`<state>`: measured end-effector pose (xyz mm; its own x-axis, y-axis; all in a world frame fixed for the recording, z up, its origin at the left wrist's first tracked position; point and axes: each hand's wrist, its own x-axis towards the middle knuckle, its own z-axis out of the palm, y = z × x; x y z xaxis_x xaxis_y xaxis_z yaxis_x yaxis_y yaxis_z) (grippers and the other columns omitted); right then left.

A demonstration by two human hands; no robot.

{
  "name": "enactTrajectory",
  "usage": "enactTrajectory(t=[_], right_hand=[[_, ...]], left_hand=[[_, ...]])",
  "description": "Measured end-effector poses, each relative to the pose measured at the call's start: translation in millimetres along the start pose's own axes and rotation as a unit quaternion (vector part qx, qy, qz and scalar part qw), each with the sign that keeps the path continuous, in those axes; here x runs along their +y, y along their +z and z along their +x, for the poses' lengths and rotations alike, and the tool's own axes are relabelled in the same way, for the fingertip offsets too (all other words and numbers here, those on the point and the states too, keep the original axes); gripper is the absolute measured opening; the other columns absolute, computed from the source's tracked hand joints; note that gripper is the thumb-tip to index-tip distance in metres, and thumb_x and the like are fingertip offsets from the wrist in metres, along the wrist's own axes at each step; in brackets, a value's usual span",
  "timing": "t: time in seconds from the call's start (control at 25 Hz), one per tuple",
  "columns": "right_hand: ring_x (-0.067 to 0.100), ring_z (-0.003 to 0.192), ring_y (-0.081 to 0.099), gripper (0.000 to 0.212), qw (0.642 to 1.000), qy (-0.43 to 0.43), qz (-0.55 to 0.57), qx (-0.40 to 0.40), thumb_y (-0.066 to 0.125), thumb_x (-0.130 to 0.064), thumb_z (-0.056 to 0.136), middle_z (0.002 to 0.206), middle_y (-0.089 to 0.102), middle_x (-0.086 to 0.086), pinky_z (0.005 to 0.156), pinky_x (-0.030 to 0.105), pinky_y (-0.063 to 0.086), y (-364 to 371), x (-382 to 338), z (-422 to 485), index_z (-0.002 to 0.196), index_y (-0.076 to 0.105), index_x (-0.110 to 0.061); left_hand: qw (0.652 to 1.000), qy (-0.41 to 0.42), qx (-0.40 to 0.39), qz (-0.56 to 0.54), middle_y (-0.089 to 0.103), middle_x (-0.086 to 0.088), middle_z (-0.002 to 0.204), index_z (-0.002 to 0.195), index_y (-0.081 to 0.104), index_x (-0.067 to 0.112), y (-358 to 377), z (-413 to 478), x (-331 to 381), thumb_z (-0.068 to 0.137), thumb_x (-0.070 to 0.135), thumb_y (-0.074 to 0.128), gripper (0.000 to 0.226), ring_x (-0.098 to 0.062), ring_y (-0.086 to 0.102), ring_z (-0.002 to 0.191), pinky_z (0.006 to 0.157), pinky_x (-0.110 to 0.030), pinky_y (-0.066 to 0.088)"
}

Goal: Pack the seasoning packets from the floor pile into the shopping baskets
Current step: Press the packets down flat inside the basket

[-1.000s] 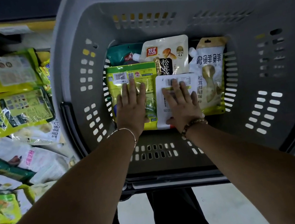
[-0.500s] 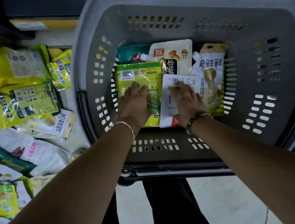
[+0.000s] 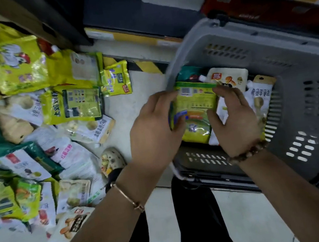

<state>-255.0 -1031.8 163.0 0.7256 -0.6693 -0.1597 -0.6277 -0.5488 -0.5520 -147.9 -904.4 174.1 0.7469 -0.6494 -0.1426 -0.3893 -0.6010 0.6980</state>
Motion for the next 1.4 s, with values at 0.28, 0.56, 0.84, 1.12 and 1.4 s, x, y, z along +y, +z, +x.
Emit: enactTrajectory(t=[0.28,0.56,0.84,1.12,1.4], right_hand=[[0.038,0.096,0.061,0.038,0.994,-0.072,-0.008,-0.086,0.061,-0.008,0.082,0.117,0.061,0.016,0.076,0.037,0.049,67.0,-130.5,19.7,0.12,0.058,-0.005],[0.024,0.117,0.052,0.041,0.972,-0.008,-0.062,-0.226,0.054,-0.012,0.089,0.131,0.053,0.005,0.09,0.037,0.046,179.6,-195.7,54.8,0.129,0.05,-0.016],[0.025,0.114,0.055,0.035,0.942,0.017,-0.105,-0.318,0.054,-0.017,0.089,0.127,0.057,0.004,0.091,0.038,0.047,291.0,-181.2,109.0,0.124,0.051,-0.02],[0.027,0.109,0.057,0.043,0.93,-0.043,-0.161,-0.328,0.064,-0.021,0.083,0.123,0.06,0.007,0.088,0.033,0.045,384.9,-147.5,204.6,0.124,0.052,-0.015],[0.026,0.12,0.049,0.078,0.942,-0.06,-0.131,-0.302,0.079,-0.03,0.07,0.132,0.049,0.01,0.094,0.032,0.04,430.3,-145.1,270.0,0.136,0.041,-0.017]], left_hand=[[0.984,-0.174,0.041,-0.013,0.06,-0.001,0.12,0.121,0.059,0.018,-99.4,-14.9,-108.7,0.08,0.016,0.068,0.042,-0.024,0.061,0.1,0.073,-0.031,0.047],[0.952,-0.303,-0.017,0.036,0.054,0.0,0.129,0.131,0.051,0.022,-144.9,-28.1,-228.1,0.086,0.028,0.063,0.047,-0.024,0.058,0.104,0.072,-0.031,0.044],[0.844,-0.513,-0.047,-0.146,0.06,-0.005,0.125,0.13,0.051,0.018,-90.5,-11.5,-333.4,0.083,0.037,0.067,0.053,-0.023,0.059,0.101,0.079,-0.027,0.042],[0.696,-0.625,0.083,-0.343,0.066,-0.018,0.107,0.126,0.055,0.001,-13.2,26.5,-403.7,0.078,0.03,0.076,0.06,-0.032,0.063,0.094,0.073,-0.034,0.05],[0.535,-0.668,0.209,-0.474,0.062,-0.01,0.104,0.1,0.06,0.011,22.5,59.7,-428.0,0.082,0.023,0.073,0.025,-0.011,0.053,0.068,0.06,-0.024,0.045]])
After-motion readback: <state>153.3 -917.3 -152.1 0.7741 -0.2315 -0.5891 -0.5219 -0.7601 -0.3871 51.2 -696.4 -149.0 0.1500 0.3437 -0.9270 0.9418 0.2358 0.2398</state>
